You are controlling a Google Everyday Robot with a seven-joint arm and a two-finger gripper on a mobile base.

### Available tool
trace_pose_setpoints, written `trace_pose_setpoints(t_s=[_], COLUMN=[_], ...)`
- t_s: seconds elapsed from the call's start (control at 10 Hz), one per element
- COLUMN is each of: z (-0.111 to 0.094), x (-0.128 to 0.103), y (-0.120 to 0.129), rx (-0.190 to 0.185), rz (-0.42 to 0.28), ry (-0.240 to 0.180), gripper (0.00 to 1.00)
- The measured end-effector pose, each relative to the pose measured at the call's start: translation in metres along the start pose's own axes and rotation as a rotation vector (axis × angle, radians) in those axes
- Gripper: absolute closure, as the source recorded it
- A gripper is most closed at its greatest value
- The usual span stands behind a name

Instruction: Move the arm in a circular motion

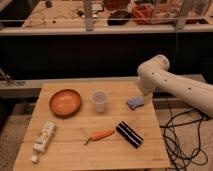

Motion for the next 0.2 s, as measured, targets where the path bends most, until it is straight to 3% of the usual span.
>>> trace_pose_setpoints(t_s=[0.2], z=[-0.018], x=[-0.009], y=[0.039], rx=[-0.017], rz=[0.052], ry=[-0.002], gripper=[0.2])
